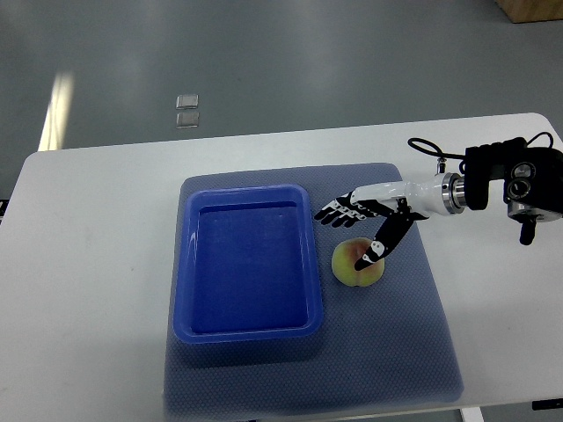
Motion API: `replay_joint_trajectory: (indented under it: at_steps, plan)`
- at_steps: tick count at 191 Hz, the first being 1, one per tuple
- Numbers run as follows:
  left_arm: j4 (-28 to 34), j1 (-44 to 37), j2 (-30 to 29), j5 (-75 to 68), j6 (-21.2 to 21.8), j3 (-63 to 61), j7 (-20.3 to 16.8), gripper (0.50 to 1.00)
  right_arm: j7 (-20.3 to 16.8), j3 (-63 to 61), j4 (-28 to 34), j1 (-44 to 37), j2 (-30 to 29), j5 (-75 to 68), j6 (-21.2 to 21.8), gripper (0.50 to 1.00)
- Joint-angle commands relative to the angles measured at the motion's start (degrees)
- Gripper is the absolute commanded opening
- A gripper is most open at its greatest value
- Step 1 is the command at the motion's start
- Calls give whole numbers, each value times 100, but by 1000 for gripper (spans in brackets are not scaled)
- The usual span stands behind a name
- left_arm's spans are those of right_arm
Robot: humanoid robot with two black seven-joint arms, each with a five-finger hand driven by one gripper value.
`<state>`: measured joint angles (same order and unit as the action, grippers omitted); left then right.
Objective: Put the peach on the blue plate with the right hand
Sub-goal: 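Lower the right hand and close its fingers around the peach, then lift the peach up and away from the mat with the right hand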
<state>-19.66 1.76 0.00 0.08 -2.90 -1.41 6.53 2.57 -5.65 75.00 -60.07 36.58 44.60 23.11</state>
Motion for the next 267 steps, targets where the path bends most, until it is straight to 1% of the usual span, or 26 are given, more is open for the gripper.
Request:
replay_joint_trajectory:
  at_steps: [1, 99, 113, 118, 128, 129, 148, 150, 151, 153, 154, 155, 156, 157, 158, 159, 160, 162, 216, 217, 223, 239, 240, 251, 252, 267]
  plan:
    - [6, 0, 0, 0, 0, 0, -3, 1000, 86, -41, -21, 171, -20, 84, -105, 930]
    - [6, 0, 0, 0, 0, 0, 6, 1000, 516, -32, -65, 795, -143, 1156, -861, 924]
    - [6, 0, 0, 0, 9, 0, 6, 1000, 560, -32, -65, 865, -160, 1297, -905, 911]
    - [6, 0, 0, 0, 9, 0, 6, 1000, 595, -32, -73, 882, -178, 1305, -949, 891]
    - [6, 0, 0, 0, 9, 0, 6, 1000, 595, -32, -73, 882, -178, 1305, -949, 891]
    - [6, 0, 0, 0, 9, 0, 6, 1000, 674, -23, -91, 900, -204, 1358, -1010, 848]
    - [-12, 0, 0, 0, 9, 0, 6, 1000, 780, -6, -144, 926, -222, 1596, -1046, 711]
    - [-12, 0, 0, 0, 9, 0, 6, 1000, 797, -6, -153, 926, -222, 1622, -1046, 690]
    - [-3, 0, 0, 0, 9, 0, 6, 1000, 806, -6, -153, 935, -222, 1657, -1046, 662]
    - [-3, 0, 0, 0, 9, 0, 6, 1000, 806, -6, -153, 935, -222, 1657, -1046, 662]
    - [-12, 0, 0, 0, 9, 0, 6, 1000, 815, -6, -161, 944, -222, 1674, -1046, 627]
    - [-12, 0, 0, 0, 9, 0, 6, 1000, 815, -6, -161, 944, -222, 1675, -1046, 627]
    - [-12, 0, 0, 0, 9, 0, 6, 1000, 824, -6, -161, 953, -222, 1709, -1046, 593]
    - [-12, 0, 0, 0, 9, 0, 6, 1000, 824, -6, -161, 953, -222, 1710, -1046, 592]
    - [-12, 0, 0, 0, 9, 0, 6, 1000, 824, -6, -161, 961, -222, 1727, -1046, 554]
    - [-12, 0, 0, 0, 9, 0, 6, 1000, 824, -6, -161, 962, -222, 1727, -1046, 554]
    - [-12, 0, 0, 0, 9, 0, 6, 1000, 832, -6, -161, 962, -222, 1762, -1055, 517]
    - [-12, 0, 0, 0, 9, 0, 6, 1000, 833, -6, -161, 962, -222, 1789, -1055, 500]
    - [-12, 0, 0, 0, 9, -9, 6, 1000, 841, -41, -126, 672, -20, 1815, -1011, 500]
    - [-12, 0, 0, 0, 9, -9, 6, 1000, 841, -67, -74, 384, 128, 1754, -941, 500]
    - [-12, 0, 0, 0, 9, -9, 6, 1000, 850, -102, -30, 215, 200, 1710, -853, 500]
    - [-12, 0, 0, 0, 9, -9, 6, 1000, 850, -129, 14, 74, 297, 1639, -756, 500]
    - [-12, 0, 0, 0, 9, -9, 6, 1000, 841, -190, 84, -213, 479, 1439, -564, 500]
    - [-12, 0, 0, 0, 9, -9, 6, 1000, 841, -208, 102, -304, 525, 1385, -518, 500]
    - [-12, 0, 0, 0, 9, -9, 6, 1000, 824, -269, 155, -669, 699, 1089, -310, 500]
    - [-12, 0, 0, 0, 9, -9, 6, 1000, 797, -287, 164, -1209, 956, 673, -18, 500]
